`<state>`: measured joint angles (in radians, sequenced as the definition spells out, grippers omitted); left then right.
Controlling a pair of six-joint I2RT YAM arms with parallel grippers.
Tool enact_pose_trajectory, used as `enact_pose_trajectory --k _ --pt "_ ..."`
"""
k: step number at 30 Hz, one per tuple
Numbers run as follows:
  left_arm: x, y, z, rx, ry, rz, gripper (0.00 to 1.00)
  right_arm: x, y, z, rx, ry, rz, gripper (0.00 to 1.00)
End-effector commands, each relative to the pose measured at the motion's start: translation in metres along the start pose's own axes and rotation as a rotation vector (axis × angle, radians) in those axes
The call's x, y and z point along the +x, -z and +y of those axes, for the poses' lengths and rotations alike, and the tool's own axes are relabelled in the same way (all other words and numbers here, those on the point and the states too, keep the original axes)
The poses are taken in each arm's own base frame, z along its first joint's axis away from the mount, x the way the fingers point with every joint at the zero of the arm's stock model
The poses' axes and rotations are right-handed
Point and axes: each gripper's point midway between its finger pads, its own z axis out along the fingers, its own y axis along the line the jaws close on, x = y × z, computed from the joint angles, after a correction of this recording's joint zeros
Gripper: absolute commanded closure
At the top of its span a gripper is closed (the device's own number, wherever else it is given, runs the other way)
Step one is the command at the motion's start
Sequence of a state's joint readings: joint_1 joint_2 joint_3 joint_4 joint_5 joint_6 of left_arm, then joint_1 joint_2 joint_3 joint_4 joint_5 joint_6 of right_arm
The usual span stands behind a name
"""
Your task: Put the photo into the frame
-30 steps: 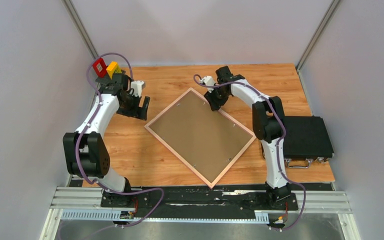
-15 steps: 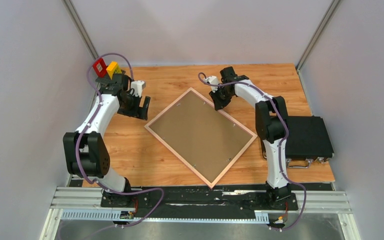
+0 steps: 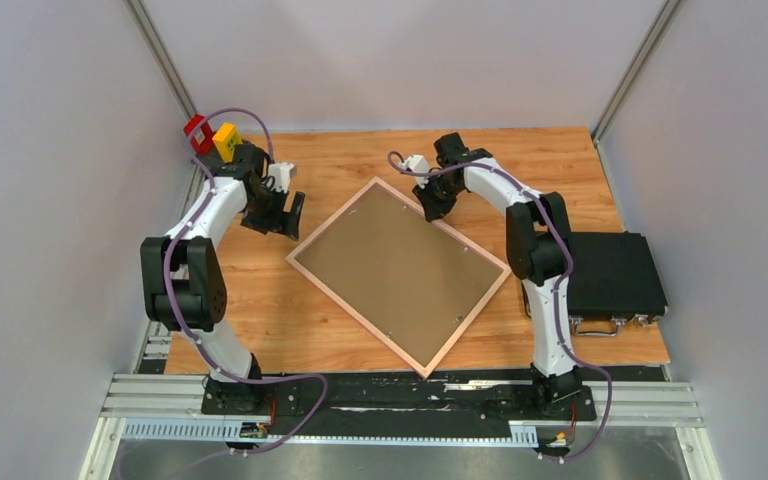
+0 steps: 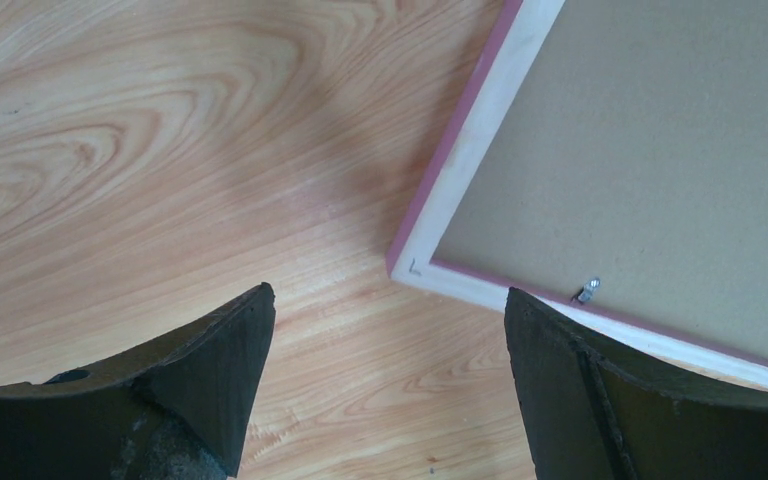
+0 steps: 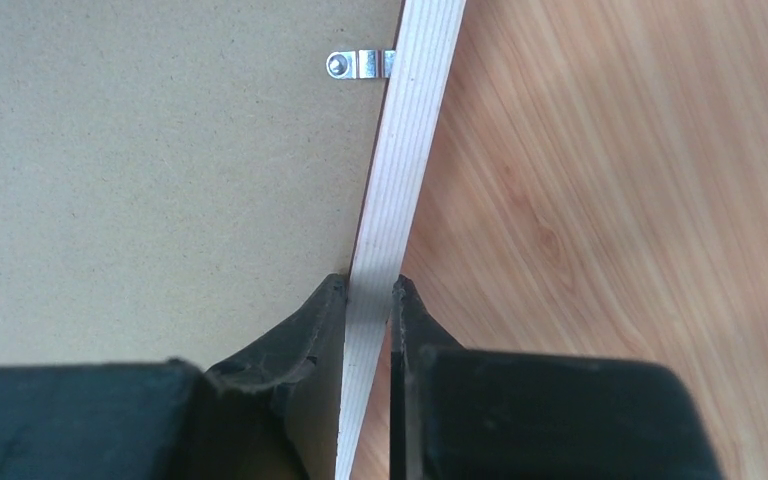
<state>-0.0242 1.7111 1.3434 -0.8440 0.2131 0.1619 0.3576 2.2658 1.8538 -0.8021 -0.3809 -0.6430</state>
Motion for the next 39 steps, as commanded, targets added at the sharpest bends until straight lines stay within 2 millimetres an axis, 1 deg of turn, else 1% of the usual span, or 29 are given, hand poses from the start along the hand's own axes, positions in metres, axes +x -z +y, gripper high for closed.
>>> enact_pose_trajectory --k 1,7,12,16,23,27,34,39 --pt "-0.017 0.002 0.001 0.013 0.011 -0.036 0.08 -0.038 -0.012 0.023 -0.068 0.193 -0.060 1.00" --pt "-0.016 -0.007 0.001 0.026 0.022 -0.015 0.09 -0.061 -0.027 0.042 -0.089 0.283 -0.072 1.00" --pt "-0.015 -0.015 -0.004 0.060 0.031 0.002 0.09 -0.073 -0.036 0.058 -0.111 0.350 -0.082 1.00" --pt "-0.013 -0.024 -0.009 0.079 0.025 0.022 0.09 -0.081 -0.039 0.064 -0.114 0.381 -0.091 1.00" --pt "-0.012 -0.041 -0.026 0.112 -0.020 0.062 0.12 -0.085 -0.039 0.070 -0.117 0.374 -0.096 1.00" --pt "-0.014 -0.050 -0.028 0.092 -0.049 0.076 0.15 -0.083 -0.039 0.070 -0.115 0.360 -0.090 1.00" --pt "-0.027 -0.058 -0.031 0.076 -0.072 0.056 0.22 -0.082 -0.039 0.074 -0.121 0.334 -0.098 1.00" --pt "-0.027 -0.066 -0.030 0.065 -0.070 0.068 0.29 -0.083 -0.037 0.074 -0.116 0.328 -0.104 1.00"
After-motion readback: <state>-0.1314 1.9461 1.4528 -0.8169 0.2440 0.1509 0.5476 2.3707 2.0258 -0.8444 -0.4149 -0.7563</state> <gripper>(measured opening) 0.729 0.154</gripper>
